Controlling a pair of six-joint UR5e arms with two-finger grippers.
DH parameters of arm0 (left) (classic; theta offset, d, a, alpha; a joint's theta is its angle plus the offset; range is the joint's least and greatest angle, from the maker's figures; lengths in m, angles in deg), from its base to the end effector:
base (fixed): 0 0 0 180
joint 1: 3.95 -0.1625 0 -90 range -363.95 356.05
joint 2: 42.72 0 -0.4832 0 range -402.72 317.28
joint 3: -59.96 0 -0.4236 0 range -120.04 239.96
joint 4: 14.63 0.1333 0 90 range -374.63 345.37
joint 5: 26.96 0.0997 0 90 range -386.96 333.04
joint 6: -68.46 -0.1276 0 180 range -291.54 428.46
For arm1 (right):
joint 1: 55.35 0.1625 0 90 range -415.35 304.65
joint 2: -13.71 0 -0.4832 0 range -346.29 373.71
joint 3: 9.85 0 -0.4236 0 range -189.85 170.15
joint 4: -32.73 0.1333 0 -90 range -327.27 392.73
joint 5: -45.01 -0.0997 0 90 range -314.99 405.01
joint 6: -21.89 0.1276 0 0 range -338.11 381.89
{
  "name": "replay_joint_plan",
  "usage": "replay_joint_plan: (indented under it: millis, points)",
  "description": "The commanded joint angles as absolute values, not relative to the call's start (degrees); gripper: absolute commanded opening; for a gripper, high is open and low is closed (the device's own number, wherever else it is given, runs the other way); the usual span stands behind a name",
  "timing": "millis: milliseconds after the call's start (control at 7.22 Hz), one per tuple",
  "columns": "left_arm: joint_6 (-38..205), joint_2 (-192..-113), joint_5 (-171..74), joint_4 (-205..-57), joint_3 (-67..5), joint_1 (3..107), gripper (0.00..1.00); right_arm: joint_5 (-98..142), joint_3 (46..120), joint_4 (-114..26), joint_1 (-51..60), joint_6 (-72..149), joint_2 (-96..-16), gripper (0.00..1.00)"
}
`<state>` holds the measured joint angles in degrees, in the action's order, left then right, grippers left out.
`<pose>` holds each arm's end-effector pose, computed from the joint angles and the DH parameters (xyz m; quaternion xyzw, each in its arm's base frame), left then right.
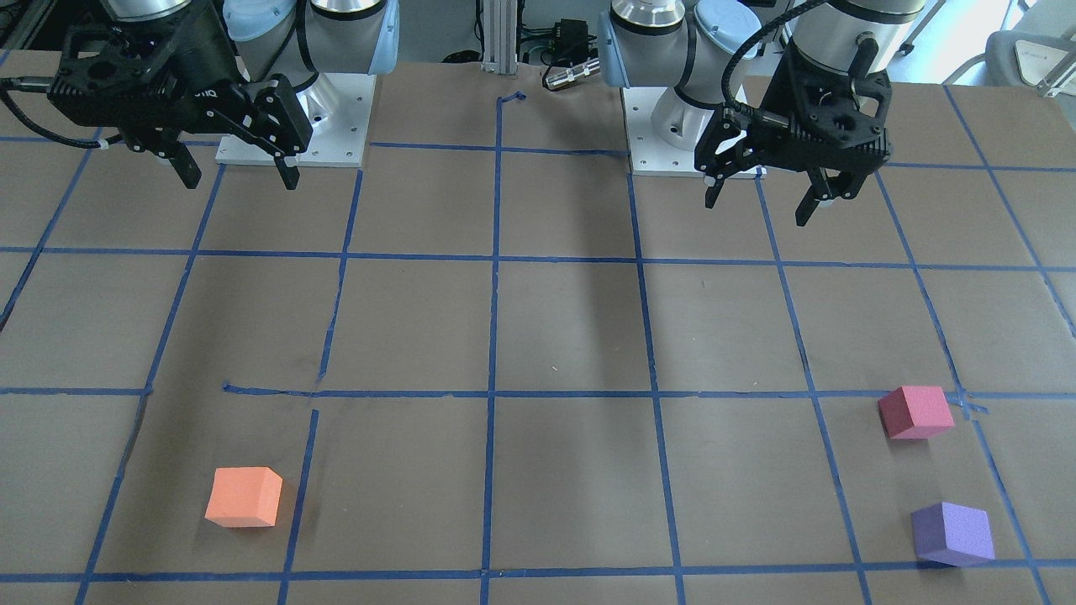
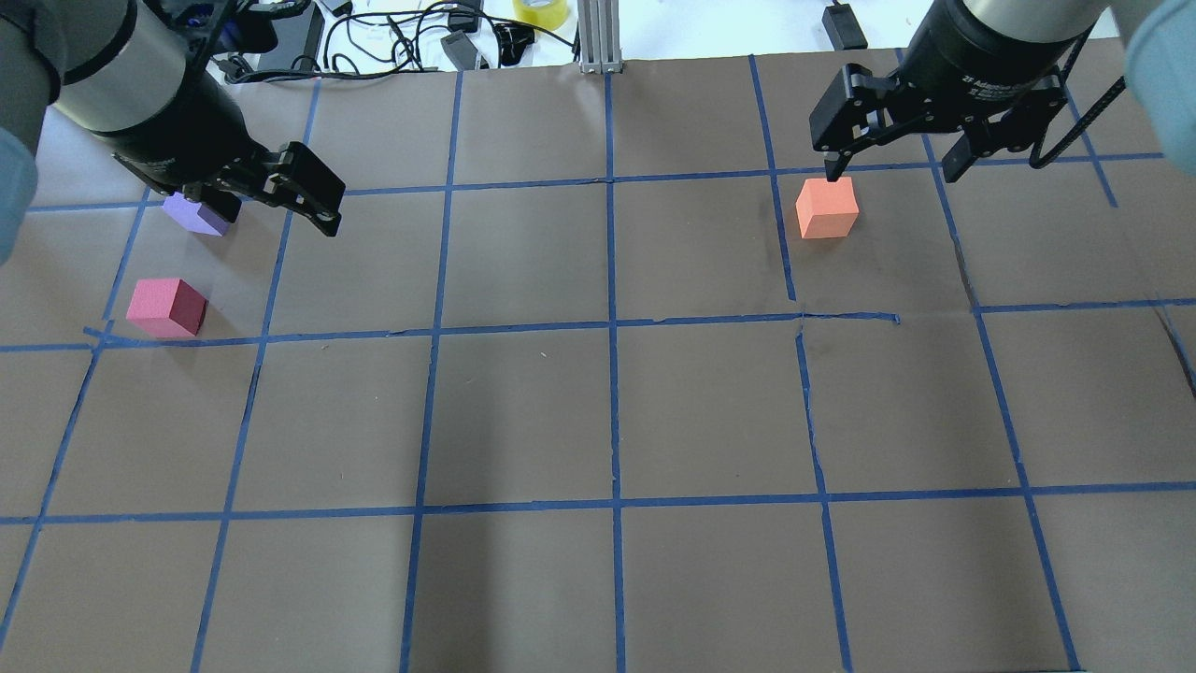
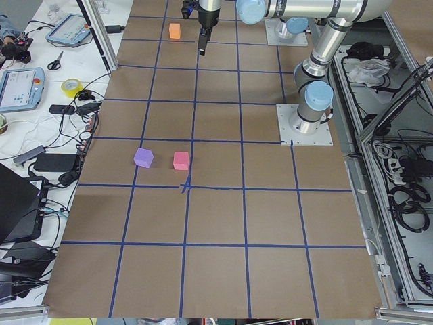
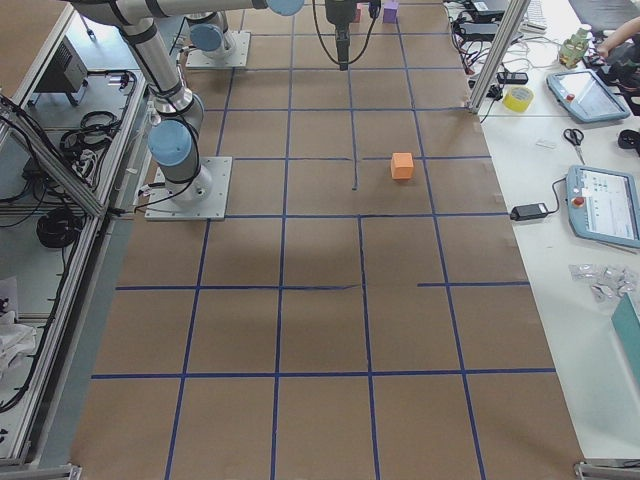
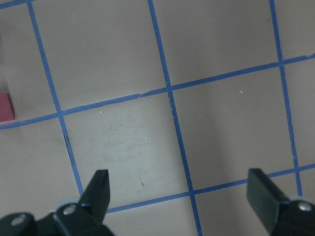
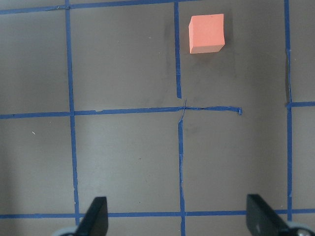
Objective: Arrange blocks in a line
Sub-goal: 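Lower the right gripper over the orange cube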
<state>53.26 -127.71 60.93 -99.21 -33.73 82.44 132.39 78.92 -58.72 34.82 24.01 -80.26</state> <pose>-0.1065 -0.5030 0.5387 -0.1019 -0.9929 0.0610 0.0085 0.1406 -0.5018 0.5679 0.0157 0.9979 -0.0575 0.0240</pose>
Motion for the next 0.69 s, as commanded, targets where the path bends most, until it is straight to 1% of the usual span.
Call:
replay_joint_plan:
  millis: [0, 554]
  points:
    - [53.26, -127.71, 60.93, -99.27, -33.73, 82.44, 1.00, 132.64, 79.00, -58.67, 34.83, 24.00, -80.25, 1.00]
    - [53.17, -127.71, 60.93, -99.27, -33.73, 82.44, 1.00, 133.34, 80.41, -58.85, 34.83, 23.91, -79.89, 1.00]
